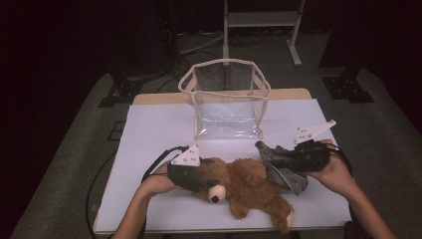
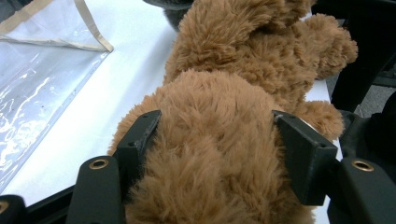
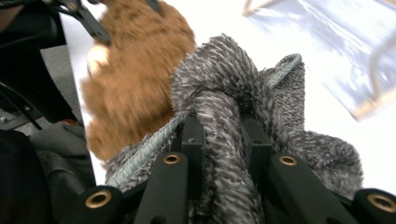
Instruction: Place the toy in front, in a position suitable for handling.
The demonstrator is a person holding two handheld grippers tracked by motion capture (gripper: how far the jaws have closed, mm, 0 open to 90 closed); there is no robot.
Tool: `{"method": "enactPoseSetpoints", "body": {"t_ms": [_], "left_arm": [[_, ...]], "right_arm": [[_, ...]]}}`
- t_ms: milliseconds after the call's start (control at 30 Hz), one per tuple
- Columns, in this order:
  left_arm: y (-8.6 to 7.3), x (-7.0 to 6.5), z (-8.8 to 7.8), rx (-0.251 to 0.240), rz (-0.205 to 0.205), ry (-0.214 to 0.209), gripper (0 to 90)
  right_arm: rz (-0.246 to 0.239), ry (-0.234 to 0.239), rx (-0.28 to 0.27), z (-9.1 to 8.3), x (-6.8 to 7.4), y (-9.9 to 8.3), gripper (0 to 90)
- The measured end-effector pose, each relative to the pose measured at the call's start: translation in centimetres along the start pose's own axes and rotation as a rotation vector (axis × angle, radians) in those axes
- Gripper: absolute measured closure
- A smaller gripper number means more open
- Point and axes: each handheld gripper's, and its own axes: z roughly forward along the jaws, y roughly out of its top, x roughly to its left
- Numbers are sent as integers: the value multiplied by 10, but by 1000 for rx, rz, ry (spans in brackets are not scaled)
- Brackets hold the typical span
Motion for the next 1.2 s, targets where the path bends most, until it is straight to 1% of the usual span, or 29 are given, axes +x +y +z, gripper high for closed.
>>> {"method": "enactPoseSetpoints", "body": {"t_ms": [33,100,167,267,300,367,400,467,500,600,667,733,767,800,867,967,1000,1100,1133,1167,1200], "left_arm": [[0,0,0,2,1,0,360],[0,0,0,3,3,1,359],[1,0,0,4,4,1,359],[1,-1,0,9,11,2,359],[1,-1,0,10,11,4,358],[2,-1,0,12,17,3,358],[2,-1,0,12,17,3,357],[2,-2,0,12,18,3,357],[2,-2,0,12,19,3,357],[2,-3,0,13,27,4,357],[2,-3,0,16,29,5,356],[2,-4,0,18,33,5,356],[2,-4,0,18,33,5,355],[2,-4,0,23,36,5,355],[2,-4,0,20,36,5,356],[2,-5,0,18,37,5,356],[2,-4,0,15,36,3,356],[1,-4,-1,15,39,2,355],[1,-4,-1,14,39,1,355],[1,-4,-1,14,39,1,356],[1,-4,-1,16,42,1,356]], "right_arm": [[27,-6,-10,-6,-4,-8,749],[39,-4,-20,-8,-5,-13,749],[41,-1,-23,-8,-5,-14,748],[31,11,-26,-2,-3,-11,748],[19,29,-22,5,-1,-5,748],[3,45,-17,12,2,2,748],[3,45,-17,12,2,2,748],[-23,64,-10,22,6,11,748],[-35,88,-8,32,10,20,749],[-67,124,-4,46,17,32,748],[-71,132,-3,50,19,35,748],[-87,157,15,64,26,42,748],[-87,157,15,64,26,42,748],[-93,166,25,69,27,42,748],[-88,168,24,68,27,41,748],[-81,150,23,60,24,36,748],[-79,140,19,56,22,33,748],[-47,101,4,38,15,18,747],[-39,92,0,33,13,14,747],[-39,92,0,33,13,14,747],[-27,77,-2,27,11,8,748]]}}
